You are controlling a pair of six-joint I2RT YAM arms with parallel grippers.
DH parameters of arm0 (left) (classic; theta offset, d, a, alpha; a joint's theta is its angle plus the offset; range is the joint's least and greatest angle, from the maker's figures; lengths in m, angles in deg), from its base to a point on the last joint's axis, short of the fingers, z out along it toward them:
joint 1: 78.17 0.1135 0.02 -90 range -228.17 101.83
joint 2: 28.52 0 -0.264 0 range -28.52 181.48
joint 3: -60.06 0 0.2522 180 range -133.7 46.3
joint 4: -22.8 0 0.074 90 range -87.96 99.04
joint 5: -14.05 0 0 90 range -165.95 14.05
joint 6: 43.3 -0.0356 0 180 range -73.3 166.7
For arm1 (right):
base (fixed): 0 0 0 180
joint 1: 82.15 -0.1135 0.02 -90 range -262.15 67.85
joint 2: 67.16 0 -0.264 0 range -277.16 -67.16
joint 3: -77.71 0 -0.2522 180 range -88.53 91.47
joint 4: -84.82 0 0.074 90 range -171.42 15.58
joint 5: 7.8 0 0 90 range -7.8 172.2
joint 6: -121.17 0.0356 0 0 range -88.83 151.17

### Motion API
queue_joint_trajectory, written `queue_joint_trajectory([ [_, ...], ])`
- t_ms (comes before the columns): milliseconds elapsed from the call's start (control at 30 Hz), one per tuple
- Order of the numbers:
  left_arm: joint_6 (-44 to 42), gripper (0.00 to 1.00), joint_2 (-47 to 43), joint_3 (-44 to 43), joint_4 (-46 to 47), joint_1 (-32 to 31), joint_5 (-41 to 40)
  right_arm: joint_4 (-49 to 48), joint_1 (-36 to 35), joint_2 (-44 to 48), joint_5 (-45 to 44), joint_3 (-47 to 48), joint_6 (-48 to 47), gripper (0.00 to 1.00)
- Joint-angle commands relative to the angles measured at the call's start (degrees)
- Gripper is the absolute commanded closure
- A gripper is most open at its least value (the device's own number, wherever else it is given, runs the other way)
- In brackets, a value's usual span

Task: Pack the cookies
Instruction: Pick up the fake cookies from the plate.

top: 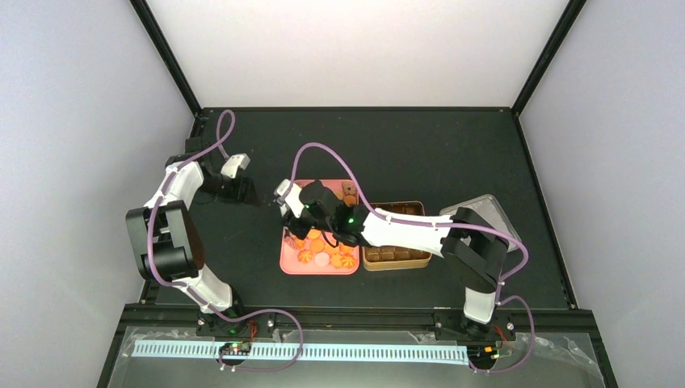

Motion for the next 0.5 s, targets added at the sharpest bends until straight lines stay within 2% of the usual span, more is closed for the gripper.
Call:
queue_joint_trajectory([
  [0, -0.69, 0.33, -0.35, -2.44, -1.47, 0.66, 0.0, 0.67, -0.35, 3.06, -2.3, -0.07, 0.74, 0.85],
  [267, -0.54, 0.33, -0.31, -2.96, -1.56, 0.75, -0.12, 1.2, 2.15, 13.83, -5.85, 0.48, 0.22, 0.9],
  [467, -0.07, 0.33, 0.16, -3.02, -1.23, 0.74, 0.19, 1.74, 7.73, 25.62, -10.42, -9.56, 1.19, 0.91],
])
